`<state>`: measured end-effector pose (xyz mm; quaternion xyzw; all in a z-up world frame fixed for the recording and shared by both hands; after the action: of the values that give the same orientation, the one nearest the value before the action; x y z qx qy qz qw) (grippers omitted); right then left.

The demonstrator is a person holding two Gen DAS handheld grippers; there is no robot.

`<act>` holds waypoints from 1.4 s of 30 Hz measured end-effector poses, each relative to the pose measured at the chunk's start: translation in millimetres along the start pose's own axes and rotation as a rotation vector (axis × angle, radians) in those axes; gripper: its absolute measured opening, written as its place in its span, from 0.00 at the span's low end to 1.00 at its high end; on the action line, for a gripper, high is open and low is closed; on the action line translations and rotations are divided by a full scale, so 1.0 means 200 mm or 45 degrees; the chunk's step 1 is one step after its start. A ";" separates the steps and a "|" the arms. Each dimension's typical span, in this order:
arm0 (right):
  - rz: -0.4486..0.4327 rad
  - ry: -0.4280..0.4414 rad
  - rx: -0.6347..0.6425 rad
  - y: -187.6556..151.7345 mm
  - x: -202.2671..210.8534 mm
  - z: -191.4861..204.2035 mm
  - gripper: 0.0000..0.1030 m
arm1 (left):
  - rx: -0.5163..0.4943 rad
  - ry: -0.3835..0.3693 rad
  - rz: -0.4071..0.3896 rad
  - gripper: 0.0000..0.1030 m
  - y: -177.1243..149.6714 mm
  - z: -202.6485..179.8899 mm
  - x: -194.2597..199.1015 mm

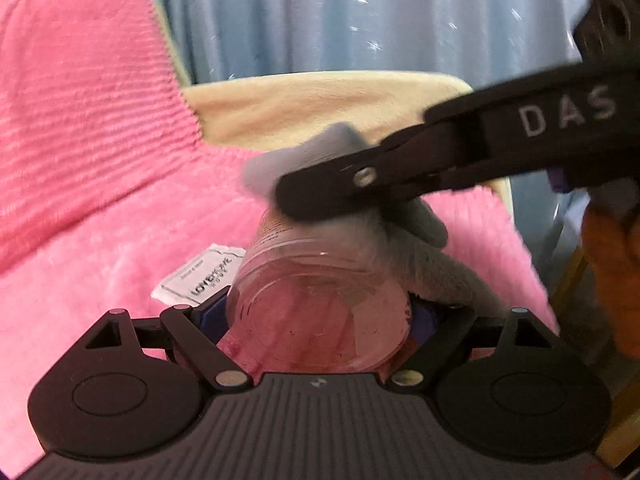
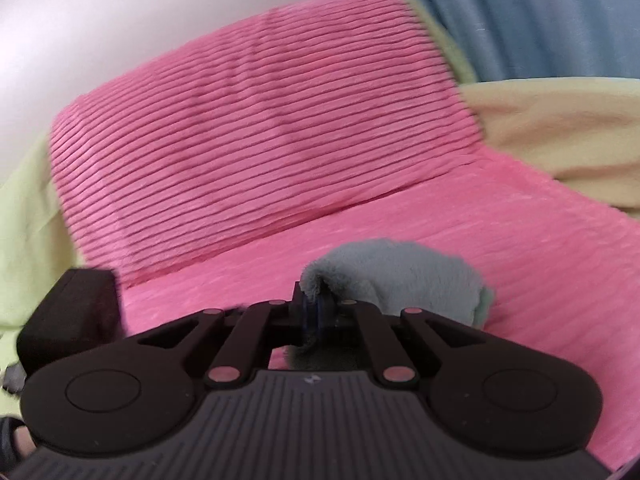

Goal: Clean container

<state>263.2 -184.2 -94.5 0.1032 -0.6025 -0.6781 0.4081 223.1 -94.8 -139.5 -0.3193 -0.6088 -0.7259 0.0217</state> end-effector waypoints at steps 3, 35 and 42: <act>-0.028 -0.078 -0.026 0.03 0.00 -0.06 0.02 | -0.171 0.057 -0.010 0.83 -0.02 -0.08 0.00; -0.097 -0.192 -0.065 0.02 0.03 -0.15 0.02 | -0.076 0.016 0.024 0.83 -0.01 -0.02 -0.04; -0.105 -0.167 -0.091 0.02 0.02 -0.15 0.02 | 0.126 -0.097 -0.007 0.84 0.01 0.05 -0.01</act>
<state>280.7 -208.5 -96.7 0.0687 -0.5987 -0.7207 0.3427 229.6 -86.0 -137.8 -0.3435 -0.6452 -0.6823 0.0123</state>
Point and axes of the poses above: each gripper's, at about its wrist camera, not at the fingertips, and x roughly against the way its jaws point, z to its left, y to its top, the point moved 5 cm from there along -x, roughly the way its jaws point, and after that the axes turned 5 degrees about x, right-handed, at the moved point
